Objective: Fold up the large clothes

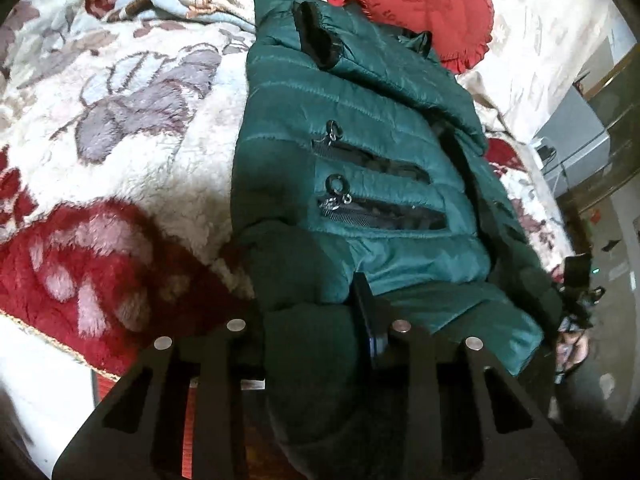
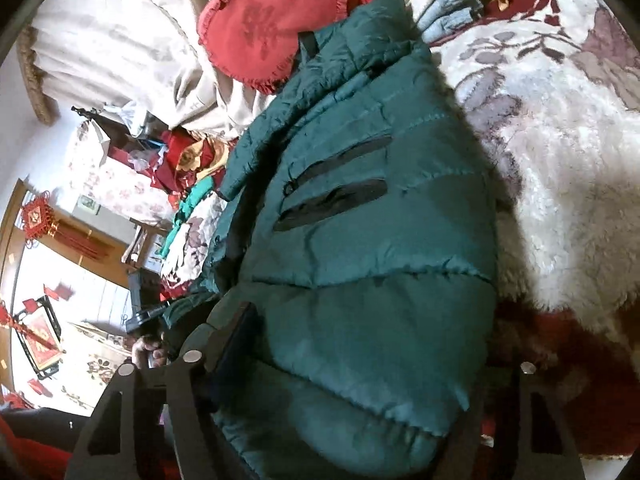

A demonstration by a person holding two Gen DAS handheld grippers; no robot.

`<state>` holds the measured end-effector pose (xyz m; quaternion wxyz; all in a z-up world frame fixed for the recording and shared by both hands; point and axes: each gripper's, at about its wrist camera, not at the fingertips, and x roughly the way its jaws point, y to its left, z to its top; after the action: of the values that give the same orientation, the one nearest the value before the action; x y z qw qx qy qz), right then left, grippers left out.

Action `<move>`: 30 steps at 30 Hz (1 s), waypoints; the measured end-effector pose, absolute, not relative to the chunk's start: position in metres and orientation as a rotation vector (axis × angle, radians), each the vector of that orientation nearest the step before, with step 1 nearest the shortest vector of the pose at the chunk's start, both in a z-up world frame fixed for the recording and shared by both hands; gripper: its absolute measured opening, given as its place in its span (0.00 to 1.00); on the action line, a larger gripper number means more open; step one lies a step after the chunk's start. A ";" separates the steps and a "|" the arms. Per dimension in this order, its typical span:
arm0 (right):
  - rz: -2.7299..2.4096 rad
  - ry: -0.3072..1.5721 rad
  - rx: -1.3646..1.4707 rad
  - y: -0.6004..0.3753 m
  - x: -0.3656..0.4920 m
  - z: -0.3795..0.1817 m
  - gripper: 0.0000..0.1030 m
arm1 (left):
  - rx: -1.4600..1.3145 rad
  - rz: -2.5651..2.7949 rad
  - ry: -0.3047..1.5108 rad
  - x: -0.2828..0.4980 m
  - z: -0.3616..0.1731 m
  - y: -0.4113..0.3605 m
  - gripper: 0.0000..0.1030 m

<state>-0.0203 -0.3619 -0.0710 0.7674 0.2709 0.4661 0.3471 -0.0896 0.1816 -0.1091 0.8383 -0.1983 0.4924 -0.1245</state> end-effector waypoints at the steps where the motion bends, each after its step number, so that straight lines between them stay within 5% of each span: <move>1: 0.748 0.999 0.576 -0.363 -0.023 -0.069 0.64 | -0.399 -0.252 1.030 -0.093 -0.108 0.179 0.31; 10: 0.688 0.947 0.596 -0.363 -0.029 -0.063 0.65 | -0.555 -0.310 1.013 -0.108 -0.116 0.184 0.57; 13: 0.725 0.942 0.647 -0.369 -0.030 -0.064 0.66 | -0.645 -0.353 1.017 -0.106 -0.121 0.191 0.57; 14: 0.733 0.943 0.660 -0.370 -0.028 -0.065 0.66 | -0.651 -0.352 1.018 -0.104 -0.121 0.191 0.56; 17: 0.744 0.943 0.642 -0.367 -0.026 -0.062 0.65 | -0.634 -0.323 1.019 -0.098 -0.119 0.186 0.31; 19: 0.745 0.937 0.612 -0.364 -0.026 -0.055 0.48 | -0.606 -0.291 1.011 -0.099 -0.114 0.183 0.19; 24: 0.714 0.844 0.460 -0.358 -0.035 -0.026 0.28 | -0.532 -0.251 0.941 -0.107 -0.095 0.179 0.13; 30: 0.679 0.824 0.332 -0.350 -0.035 -0.022 0.27 | -0.476 -0.213 0.938 -0.107 -0.094 0.175 0.15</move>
<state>-0.0346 -0.3498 -0.0216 0.8477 0.1572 0.3910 0.3222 -0.1069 0.1751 -0.0937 0.8595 -0.2269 0.4467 -0.1016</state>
